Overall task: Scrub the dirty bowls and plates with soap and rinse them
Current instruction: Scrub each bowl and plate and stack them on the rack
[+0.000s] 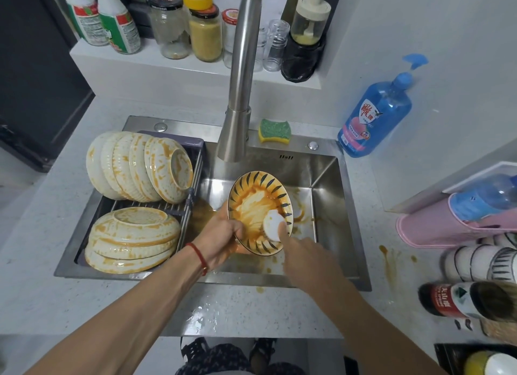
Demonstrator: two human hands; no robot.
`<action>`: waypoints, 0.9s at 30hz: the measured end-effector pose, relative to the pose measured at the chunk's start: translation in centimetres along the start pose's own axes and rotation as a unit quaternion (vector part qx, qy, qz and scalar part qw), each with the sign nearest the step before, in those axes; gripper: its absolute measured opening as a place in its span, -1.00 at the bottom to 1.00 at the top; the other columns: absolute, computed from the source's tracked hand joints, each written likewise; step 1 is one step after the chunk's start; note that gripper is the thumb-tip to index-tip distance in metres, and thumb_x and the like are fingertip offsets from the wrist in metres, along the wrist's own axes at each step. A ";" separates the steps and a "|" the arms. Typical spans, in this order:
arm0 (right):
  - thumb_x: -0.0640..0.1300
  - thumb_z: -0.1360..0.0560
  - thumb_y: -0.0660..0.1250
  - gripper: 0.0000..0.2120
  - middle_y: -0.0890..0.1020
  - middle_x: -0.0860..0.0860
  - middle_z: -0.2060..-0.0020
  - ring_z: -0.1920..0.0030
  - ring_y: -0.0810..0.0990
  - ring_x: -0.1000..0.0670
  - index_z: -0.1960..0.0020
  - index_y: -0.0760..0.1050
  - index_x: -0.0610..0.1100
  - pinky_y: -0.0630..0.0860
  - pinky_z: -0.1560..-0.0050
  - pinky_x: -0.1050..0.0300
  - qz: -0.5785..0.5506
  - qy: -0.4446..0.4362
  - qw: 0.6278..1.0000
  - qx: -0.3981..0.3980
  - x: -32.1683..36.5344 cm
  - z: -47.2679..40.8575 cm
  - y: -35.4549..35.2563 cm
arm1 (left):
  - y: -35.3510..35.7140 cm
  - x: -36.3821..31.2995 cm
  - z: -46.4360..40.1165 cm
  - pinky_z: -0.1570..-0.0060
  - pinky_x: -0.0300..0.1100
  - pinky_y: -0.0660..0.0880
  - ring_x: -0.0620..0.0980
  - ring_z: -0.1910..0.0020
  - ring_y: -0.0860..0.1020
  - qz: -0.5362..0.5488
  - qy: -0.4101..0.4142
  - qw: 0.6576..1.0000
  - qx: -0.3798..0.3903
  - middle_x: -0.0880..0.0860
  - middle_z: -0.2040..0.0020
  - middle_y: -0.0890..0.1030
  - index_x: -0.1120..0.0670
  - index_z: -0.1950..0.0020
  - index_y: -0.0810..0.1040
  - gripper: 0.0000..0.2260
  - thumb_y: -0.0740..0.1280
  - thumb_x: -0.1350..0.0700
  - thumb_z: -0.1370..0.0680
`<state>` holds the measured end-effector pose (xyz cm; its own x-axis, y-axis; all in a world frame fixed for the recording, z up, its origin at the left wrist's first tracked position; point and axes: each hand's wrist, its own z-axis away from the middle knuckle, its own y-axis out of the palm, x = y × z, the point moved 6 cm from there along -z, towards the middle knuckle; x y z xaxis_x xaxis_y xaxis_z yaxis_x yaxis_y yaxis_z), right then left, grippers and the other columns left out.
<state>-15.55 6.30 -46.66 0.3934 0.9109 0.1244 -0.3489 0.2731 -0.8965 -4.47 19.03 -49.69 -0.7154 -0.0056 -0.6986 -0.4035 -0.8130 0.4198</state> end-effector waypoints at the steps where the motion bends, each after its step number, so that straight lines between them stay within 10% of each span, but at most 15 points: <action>1: -0.17 -0.68 0.12 -0.36 0.50 -0.01 0.18 0.21 0.53 -0.01 -0.67 -0.10 0.00 0.41 0.22 0.07 0.006 0.017 1.000 0.005 -0.3 -0.2 -0.1 | 0.1 -0.1 0.0 0.14 0.13 0.63 0.22 -0.09 0.65 -0.004 0.004 1.000 0.002 0.26 -0.22 0.61 0.06 -0.39 0.47 -0.26 0.04 0.61 -0.35; 11: -0.17 -0.67 0.09 -0.38 0.60 -0.05 0.09 0.18 0.60 -0.02 -0.66 -0.07 -0.06 0.58 0.15 0.06 0.040 0.050 0.998 -0.012 -2.3 -1.2 -0.4 | 1.5 0.7 1.2 0.29 0.08 0.67 0.17 -0.05 0.64 -0.042 -0.012 0.999 0.005 0.16 -0.14 0.63 0.09 -0.41 0.45 -0.33 0.07 0.58 -0.41; 17: -0.25 -0.63 0.08 -0.32 0.63 -0.12 0.07 0.15 0.51 -0.13 -0.66 -0.13 -0.04 0.34 0.21 -0.02 -0.034 -0.013 0.998 -0.044 2.2 -3.2 -2.2 | 3.1 1.7 2.0 0.52 -0.05 0.59 0.04 0.48 0.60 -0.012 -0.067 0.997 0.040 0.11 0.38 0.60 0.34 -0.04 0.48 -0.65 0.02 0.58 -0.43; 24: -0.12 -0.69 0.09 -0.39 0.59 -0.08 0.18 0.22 0.56 -0.13 -0.65 -0.11 0.06 0.58 0.18 -0.11 -0.043 -0.144 0.988 0.025 3.7 0.5 -1.6 | 1.1 0.4 1.5 -0.24 0.49 0.44 0.31 -0.17 0.61 0.111 -0.068 0.990 0.054 0.32 -0.24 0.63 0.28 -0.34 0.52 -0.47 0.13 0.27 -0.38; 27: -0.11 -0.70 0.05 -0.44 0.53 -0.02 0.15 0.26 0.49 -0.01 -0.63 -0.10 0.03 0.48 0.22 0.02 0.011 -0.156 0.986 0.055 1.5 1.6 -1.2 | 0.4 0.3 1.1 -0.12 0.50 0.51 0.34 -0.19 0.62 0.117 -0.051 0.992 0.004 0.30 -0.29 0.62 0.29 -0.35 0.49 -0.42 0.15 0.30 -0.33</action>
<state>-15.95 7.85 -44.74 0.1103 0.9629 0.2462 -0.4513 0.2692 -0.8508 -5.52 19.40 -49.11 -0.8434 -0.1343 -0.5203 -0.2248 -0.7912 0.5687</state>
